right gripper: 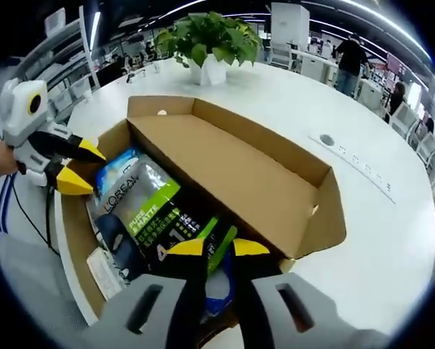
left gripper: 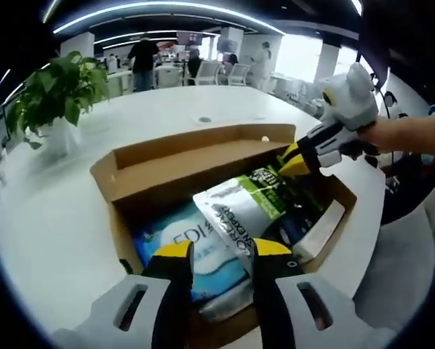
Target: Operate the shoe box by opening the lid, removing the specified soft item, and placing it in the target area until the item is outside and the box remains undamaged.
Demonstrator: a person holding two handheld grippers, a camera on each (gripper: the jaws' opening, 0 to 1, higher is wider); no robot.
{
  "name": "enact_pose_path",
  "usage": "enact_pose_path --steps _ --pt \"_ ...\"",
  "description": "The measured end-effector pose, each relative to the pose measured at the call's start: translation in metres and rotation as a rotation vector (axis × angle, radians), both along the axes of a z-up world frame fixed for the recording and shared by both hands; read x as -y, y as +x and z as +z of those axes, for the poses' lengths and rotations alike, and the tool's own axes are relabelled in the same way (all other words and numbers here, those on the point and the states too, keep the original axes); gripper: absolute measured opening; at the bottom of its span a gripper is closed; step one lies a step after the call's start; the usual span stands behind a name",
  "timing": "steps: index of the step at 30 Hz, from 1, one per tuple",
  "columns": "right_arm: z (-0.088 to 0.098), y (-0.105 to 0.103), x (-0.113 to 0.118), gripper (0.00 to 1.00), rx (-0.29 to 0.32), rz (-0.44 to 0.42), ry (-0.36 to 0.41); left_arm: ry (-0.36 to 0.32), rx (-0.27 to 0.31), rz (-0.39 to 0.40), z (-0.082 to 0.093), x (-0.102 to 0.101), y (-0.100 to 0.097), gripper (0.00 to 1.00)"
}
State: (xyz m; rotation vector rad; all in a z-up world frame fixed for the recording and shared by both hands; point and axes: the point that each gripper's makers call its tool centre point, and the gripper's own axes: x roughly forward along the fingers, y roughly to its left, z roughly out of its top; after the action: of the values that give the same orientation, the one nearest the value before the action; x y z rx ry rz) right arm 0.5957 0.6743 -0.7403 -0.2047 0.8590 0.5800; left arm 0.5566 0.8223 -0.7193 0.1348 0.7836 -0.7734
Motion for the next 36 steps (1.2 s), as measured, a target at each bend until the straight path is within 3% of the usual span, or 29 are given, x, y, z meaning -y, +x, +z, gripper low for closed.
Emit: enact_pose_path --steps 10,18,24,28,36 --pt "-0.002 0.0 -0.001 0.09 -0.007 0.002 0.007 0.013 -0.119 -0.026 -0.021 0.009 -0.007 0.27" --pt "-0.003 -0.001 -0.003 0.09 -0.014 -0.004 0.022 -0.001 -0.15 -0.046 -0.027 0.015 -0.01 0.2" --pt "-0.002 -0.003 -0.004 0.08 -0.037 -0.036 0.081 -0.038 -0.18 -0.028 -0.03 0.017 -0.012 0.14" --pt "-0.002 -0.007 -0.004 0.03 -0.075 -0.07 0.138 -0.062 -0.172 0.001 -0.028 0.016 -0.008 0.03" --pt "0.0 -0.01 -0.005 0.0 -0.077 -0.076 0.147 -0.071 -0.17 0.015 -0.023 0.022 -0.009 0.0"
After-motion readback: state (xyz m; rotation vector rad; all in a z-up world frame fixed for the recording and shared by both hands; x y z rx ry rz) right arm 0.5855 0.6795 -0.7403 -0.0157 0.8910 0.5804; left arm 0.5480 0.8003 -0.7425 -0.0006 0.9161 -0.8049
